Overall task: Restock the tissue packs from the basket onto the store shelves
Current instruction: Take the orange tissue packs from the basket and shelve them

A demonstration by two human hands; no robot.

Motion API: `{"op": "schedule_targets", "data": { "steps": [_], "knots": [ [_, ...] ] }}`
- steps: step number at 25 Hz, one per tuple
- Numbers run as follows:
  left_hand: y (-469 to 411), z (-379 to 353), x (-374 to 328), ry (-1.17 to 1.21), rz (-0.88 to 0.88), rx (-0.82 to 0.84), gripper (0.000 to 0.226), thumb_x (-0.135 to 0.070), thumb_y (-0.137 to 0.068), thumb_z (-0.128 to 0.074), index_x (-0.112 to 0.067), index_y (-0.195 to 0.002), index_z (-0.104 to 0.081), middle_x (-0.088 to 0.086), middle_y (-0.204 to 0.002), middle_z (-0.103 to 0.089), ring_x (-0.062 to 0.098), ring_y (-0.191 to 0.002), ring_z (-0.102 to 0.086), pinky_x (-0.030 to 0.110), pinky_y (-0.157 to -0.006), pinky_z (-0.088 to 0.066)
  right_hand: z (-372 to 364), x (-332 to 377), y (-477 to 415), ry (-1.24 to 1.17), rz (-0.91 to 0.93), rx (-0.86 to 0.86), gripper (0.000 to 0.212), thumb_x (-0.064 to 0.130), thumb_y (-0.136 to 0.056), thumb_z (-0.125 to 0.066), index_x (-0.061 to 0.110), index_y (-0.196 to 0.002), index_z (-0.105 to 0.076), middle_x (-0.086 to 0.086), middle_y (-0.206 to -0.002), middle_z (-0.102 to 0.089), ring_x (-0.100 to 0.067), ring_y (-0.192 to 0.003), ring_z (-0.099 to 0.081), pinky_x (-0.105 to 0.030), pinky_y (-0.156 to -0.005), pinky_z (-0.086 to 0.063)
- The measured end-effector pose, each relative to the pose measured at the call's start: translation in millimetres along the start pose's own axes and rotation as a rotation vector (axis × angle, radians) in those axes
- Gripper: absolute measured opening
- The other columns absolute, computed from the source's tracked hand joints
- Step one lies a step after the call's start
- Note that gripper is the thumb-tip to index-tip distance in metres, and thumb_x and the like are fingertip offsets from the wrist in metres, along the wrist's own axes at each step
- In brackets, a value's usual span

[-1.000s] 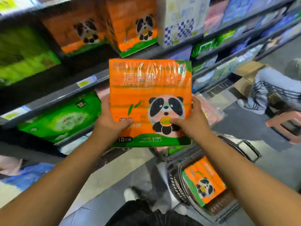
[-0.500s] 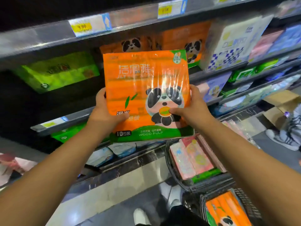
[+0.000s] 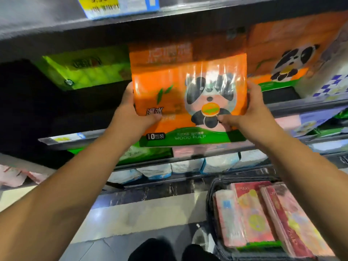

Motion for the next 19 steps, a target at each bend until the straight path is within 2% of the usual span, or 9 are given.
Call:
{"op": "schedule_targets", "data": {
  "steps": [2, 3, 6, 9, 12, 14, 16, 18, 19],
  "knots": [
    [-24.0, -1.1, 4.9, -0.015, 0.008, -0.025, 0.097, -0.042, -0.057, -0.089, -0.043, -0.138, -0.034, -0.012, -0.121, -0.063, 0.012, -0.109, -0.062, 0.043, -0.093, -0.051, -3.0, -3.9, -26.4, 0.006, 0.016, 0.014, 0.085, -0.002, -0.073, -0.078, 0.030, -0.135, -0.029, 0.014, -0.111, -0.058, 0.000, -0.099, -0.062, -0.029, -0.083, -0.056],
    [-32.2, -0.7, 4.7, -0.021, 0.006, -0.045, 0.094, -0.043, -0.055, -0.089, -0.045, -0.134, -0.039, -0.014, -0.120, -0.064, 0.013, -0.108, -0.063, 0.041, -0.094, -0.050, -5.2, -4.2, -34.1, 0.007, 0.026, 0.020, 0.085, -0.002, -0.074, -0.078, 0.031, -0.135, -0.029, 0.014, -0.111, -0.059, -0.001, -0.100, -0.062, -0.032, -0.085, -0.056],
    [-55.5, 6.6, -0.2, -0.124, -0.012, -0.096, 0.076, -0.035, -0.067, -0.085, -0.042, -0.130, -0.045, -0.016, -0.116, -0.065, 0.011, -0.106, -0.061, 0.032, -0.094, -0.044, -11.9, -7.5, -57.9, 0.003, 0.046, 0.010, 0.079, -0.001, -0.075, -0.077, 0.032, -0.131, -0.032, 0.017, -0.106, -0.060, 0.006, -0.095, -0.062, -0.030, -0.084, -0.056],
    [-74.0, 8.4, -11.5, -0.125, -0.127, -0.095, 0.066, -0.034, -0.068, -0.084, -0.043, -0.123, -0.049, -0.019, -0.110, -0.067, 0.010, -0.104, -0.063, 0.043, -0.096, -0.048, -13.1, -12.6, -81.2, 0.027, 0.049, 0.000, 0.063, 0.005, -0.076, -0.079, 0.021, -0.122, -0.039, 0.012, -0.102, -0.063, -0.002, -0.091, -0.064, -0.032, -0.080, -0.057],
    [-90.5, 12.5, -10.8, -0.155, -0.193, -0.146, 0.065, -0.031, -0.071, -0.083, -0.037, -0.127, -0.051, -0.019, -0.107, -0.066, 0.008, -0.101, -0.063, 0.030, -0.086, -0.049, -7.6, -12.4, -95.4, 0.058, 0.067, -0.060, 0.055, 0.014, -0.077, -0.080, 0.015, -0.114, -0.039, 0.004, -0.101, -0.063, -0.011, -0.092, -0.064, -0.034, -0.080, -0.057],
    [-98.7, 14.4, -5.0, -0.150, -0.208, -0.210, 0.065, -0.031, -0.070, -0.083, -0.036, -0.127, -0.052, -0.019, -0.106, -0.066, 0.014, -0.099, -0.063, 0.035, -0.088, -0.050, -8.3, -17.3, -102.3, 0.105, 0.063, -0.086, 0.054, 0.015, -0.078, -0.079, 0.014, -0.113, -0.037, 0.006, -0.098, -0.060, -0.009, -0.090, -0.061, -0.034, -0.083, -0.056],
    [-106.4, 8.8, 0.8, -0.123, -0.213, -0.240, 0.066, -0.029, -0.069, -0.084, -0.043, -0.124, -0.051, -0.030, -0.098, -0.065, 0.009, -0.096, -0.062, 0.042, -0.091, -0.050, -10.5, -24.9, -109.6, 0.153, 0.052, -0.113, 0.055, 0.014, -0.079, -0.079, 0.013, -0.111, -0.035, 0.005, -0.097, -0.057, -0.008, -0.088, -0.058, -0.038, -0.086, -0.054],
    [-114.9, -2.7, 6.5, -0.122, -0.237, -0.232, 0.070, -0.026, -0.070, -0.083, -0.048, -0.127, -0.046, -0.042, -0.090, -0.060, 0.003, -0.093, -0.060, 0.035, -0.088, -0.048, -12.4, -36.3, -116.3, 0.182, 0.051, -0.133, 0.055, 0.016, -0.079, -0.079, 0.013, -0.110, -0.034, 0.000, -0.100, -0.056, -0.015, -0.092, -0.058, -0.043, -0.090, -0.052],
    [-118.4, -7.1, 6.4, -0.133, -0.262, -0.235, 0.070, -0.027, -0.072, -0.082, -0.048, -0.128, -0.045, -0.042, -0.087, -0.058, 0.001, -0.090, -0.059, 0.028, -0.083, -0.047, -12.4, -41.2, -120.6, 0.184, 0.056, -0.138, 0.055, 0.016, -0.079, -0.079, 0.014, -0.109, -0.033, 0.000, -0.104, -0.056, -0.018, -0.096, -0.058, -0.043, -0.091, -0.052]
  ]
}}
Point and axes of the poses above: each hand's wrist, its own y-axis away from the middle knuckle, its own z-axis out of the back of the hand, x = y × z, the point moved 10 cm from there along -y, towards the middle knuckle
